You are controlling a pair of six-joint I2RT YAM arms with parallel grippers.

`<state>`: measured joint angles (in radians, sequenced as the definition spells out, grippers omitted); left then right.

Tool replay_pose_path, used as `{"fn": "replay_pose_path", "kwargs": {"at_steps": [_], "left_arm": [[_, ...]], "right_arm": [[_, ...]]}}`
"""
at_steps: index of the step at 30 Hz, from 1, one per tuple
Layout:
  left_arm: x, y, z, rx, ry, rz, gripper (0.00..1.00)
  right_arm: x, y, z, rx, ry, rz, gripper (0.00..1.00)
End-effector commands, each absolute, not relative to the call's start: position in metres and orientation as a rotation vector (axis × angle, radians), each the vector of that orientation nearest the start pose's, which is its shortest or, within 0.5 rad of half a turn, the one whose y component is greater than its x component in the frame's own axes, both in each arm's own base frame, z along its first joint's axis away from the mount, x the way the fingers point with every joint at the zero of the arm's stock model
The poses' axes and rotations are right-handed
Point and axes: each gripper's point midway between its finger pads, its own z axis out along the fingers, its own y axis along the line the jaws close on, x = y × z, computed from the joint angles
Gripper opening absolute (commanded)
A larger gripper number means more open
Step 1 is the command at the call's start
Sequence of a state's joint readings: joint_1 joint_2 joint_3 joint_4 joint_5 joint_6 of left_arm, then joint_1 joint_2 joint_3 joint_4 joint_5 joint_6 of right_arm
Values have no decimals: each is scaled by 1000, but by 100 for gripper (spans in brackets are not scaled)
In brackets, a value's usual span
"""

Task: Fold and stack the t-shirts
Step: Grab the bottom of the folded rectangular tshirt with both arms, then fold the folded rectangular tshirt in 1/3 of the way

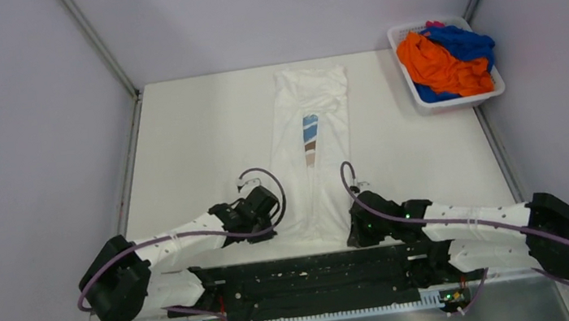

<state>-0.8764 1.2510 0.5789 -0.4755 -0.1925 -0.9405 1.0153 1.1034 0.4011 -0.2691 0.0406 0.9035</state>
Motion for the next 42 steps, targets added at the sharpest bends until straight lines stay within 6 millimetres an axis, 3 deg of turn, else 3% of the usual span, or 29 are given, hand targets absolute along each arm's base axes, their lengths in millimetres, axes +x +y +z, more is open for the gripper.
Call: {"fn": "replay_pose_path", "kwargs": {"at_steps": [1,5,11,15,18,22,32,35,42], "left_arm": [[140,-192,20,-142,2754,-404,0],[140,-211,43,-84,2695,-575,0],[163,-232,90,-44,2547,-687,0],[203,-225,102,-165,2441,-538,0],[236,-239,126,-173,2368,-531,0],[280,-244,143,-193,2331,-485,0],[373,-238,147,-251,2378,-423,0],[399,-237,153,-256,2361,-429,0],[440,-248,143,-218,2380,-450,0]], "right_arm": [[80,215,22,-127,2722,725,0],[83,226,39,-147,2647,837,0],[118,242,73,-184,2499,780,0],[152,242,91,-158,2431,704,0],[179,241,102,-122,2390,703,0],[219,234,116,-81,2331,660,0],[327,213,137,59,2221,607,0],[352,205,140,88,2202,584,0],[394,195,140,107,2190,599,0]]}}
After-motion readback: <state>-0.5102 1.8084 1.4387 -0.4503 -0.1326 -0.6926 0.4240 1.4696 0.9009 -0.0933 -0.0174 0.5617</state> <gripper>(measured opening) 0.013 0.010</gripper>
